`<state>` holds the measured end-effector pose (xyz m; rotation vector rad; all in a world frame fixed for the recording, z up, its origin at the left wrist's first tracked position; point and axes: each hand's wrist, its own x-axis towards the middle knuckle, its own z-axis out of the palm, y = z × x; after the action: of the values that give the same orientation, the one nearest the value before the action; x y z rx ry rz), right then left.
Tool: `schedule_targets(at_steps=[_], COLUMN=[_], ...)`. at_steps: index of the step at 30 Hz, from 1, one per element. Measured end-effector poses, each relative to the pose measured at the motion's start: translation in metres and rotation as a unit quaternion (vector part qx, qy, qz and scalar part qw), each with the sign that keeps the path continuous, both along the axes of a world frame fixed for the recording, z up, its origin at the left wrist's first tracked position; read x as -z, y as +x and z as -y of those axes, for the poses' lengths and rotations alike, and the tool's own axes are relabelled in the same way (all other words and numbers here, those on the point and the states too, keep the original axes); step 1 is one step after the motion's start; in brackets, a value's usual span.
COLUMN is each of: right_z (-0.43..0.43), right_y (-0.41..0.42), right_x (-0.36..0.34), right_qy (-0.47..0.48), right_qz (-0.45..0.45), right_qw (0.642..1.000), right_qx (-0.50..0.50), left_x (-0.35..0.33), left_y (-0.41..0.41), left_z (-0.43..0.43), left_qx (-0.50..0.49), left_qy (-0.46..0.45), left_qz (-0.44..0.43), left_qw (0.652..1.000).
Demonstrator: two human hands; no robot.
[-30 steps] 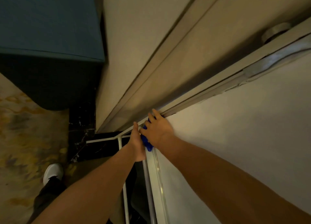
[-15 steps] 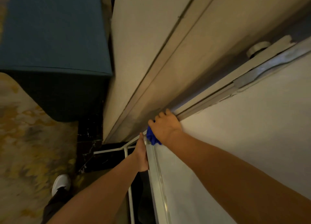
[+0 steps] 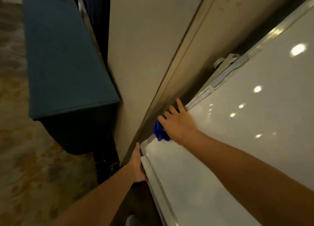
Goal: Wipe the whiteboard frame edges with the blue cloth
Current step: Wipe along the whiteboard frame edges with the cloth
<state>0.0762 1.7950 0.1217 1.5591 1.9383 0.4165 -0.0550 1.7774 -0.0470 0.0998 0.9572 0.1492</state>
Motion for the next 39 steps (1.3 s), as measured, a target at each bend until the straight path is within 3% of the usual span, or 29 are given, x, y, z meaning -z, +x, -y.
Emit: schedule_targets(at_steps=[7, 14, 19, 26, 30, 32, 34, 36, 39], right_z=[0.02, 0.039, 0.035, 0.036, 0.036, 0.036, 0.033, 0.025, 0.008], right_y=[-0.062, -0.128, -0.115, -0.045, -0.06, -0.074, -0.078, -0.065, -0.034], right_x=[0.031, 0.074, 0.061, 0.006, 0.042, 0.063, 0.074, 0.063, 0.002], right_qy=[0.051, -0.021, 0.036, 0.226, 0.174, 0.098, 0.064, 0.077, 0.173], right_qz=[-0.054, -0.088, -0.096, -0.113, -0.126, -0.127, -0.112, -0.094, -0.083], right_qw=[0.996, 0.995, 0.994, 0.957, 0.97, 0.983, 0.989, 0.991, 0.979], right_qx=[0.038, 0.035, 0.046, 0.143, 0.111, 0.087, 0.075, 0.064, 0.074], left_x=[-0.007, -0.011, -0.004, -0.016, -0.011, -0.012, -0.019, -0.033, -0.057], left_y=[-0.067, -0.098, -0.095, -0.051, -0.042, -0.039, -0.035, -0.026, -0.01], left_z=[-0.007, 0.0, -0.012, -0.027, -0.037, -0.047, -0.058, -0.067, -0.073], left_qx=[0.065, 0.078, 0.107, 0.135, 0.124, 0.127, 0.164, 0.179, 0.214], left_qy=[0.033, 0.056, 0.036, 0.022, 0.116, 0.25, 0.385, 0.468, 0.534], left_qz=[0.009, 0.041, 0.048, -0.01, -0.037, -0.052, -0.112, -0.168, -0.186], left_qw=[0.997, 0.995, 0.992, 0.991, 0.985, 0.959, 0.901, 0.849, 0.797])
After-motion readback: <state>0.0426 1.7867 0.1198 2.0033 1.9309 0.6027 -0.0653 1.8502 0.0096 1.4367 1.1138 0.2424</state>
